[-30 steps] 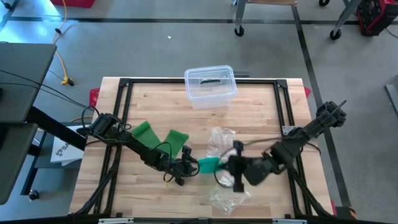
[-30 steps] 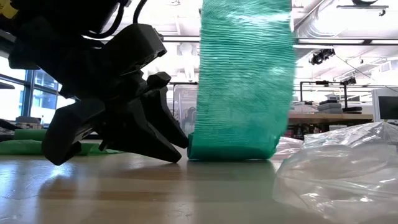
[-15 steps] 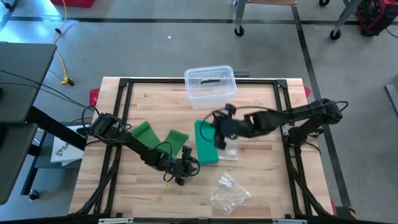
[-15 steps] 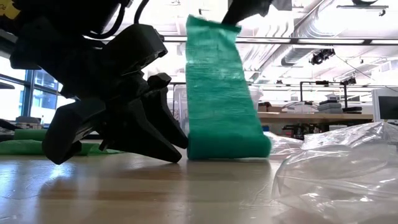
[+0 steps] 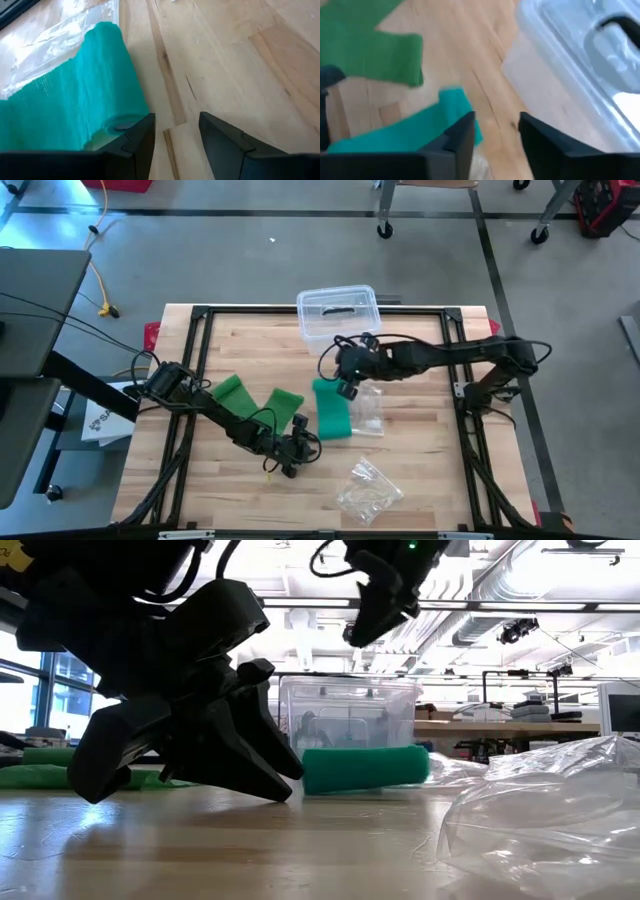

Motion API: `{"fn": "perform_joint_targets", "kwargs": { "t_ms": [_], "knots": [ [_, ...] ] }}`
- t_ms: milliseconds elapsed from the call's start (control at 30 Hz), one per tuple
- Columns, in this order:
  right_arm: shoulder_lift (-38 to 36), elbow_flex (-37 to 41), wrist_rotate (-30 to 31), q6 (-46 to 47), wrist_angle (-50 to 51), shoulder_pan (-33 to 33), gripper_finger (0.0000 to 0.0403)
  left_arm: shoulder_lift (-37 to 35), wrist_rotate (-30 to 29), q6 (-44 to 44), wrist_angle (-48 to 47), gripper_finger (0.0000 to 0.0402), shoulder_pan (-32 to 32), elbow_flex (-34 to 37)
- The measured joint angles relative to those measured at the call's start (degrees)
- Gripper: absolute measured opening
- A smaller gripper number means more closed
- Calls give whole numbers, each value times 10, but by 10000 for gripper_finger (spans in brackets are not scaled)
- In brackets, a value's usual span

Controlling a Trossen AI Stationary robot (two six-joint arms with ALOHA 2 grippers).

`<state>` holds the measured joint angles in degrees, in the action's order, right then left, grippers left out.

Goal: Roll bandage
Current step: Roll the blue bandage

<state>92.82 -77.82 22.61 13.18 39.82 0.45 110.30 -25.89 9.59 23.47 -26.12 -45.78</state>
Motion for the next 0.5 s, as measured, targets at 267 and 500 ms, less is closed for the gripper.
{"fn": "perform_joint_targets", "kwargs": {
  "t_ms": [267,500],
  "knots": [
    [-23,36,-148,-30,74,117,189,0,0,-34,-10,148,-2,0],
    [-21,230,-170,72,-136,209,174,3,10,-87,-7,148,1,0]
  ]
}}
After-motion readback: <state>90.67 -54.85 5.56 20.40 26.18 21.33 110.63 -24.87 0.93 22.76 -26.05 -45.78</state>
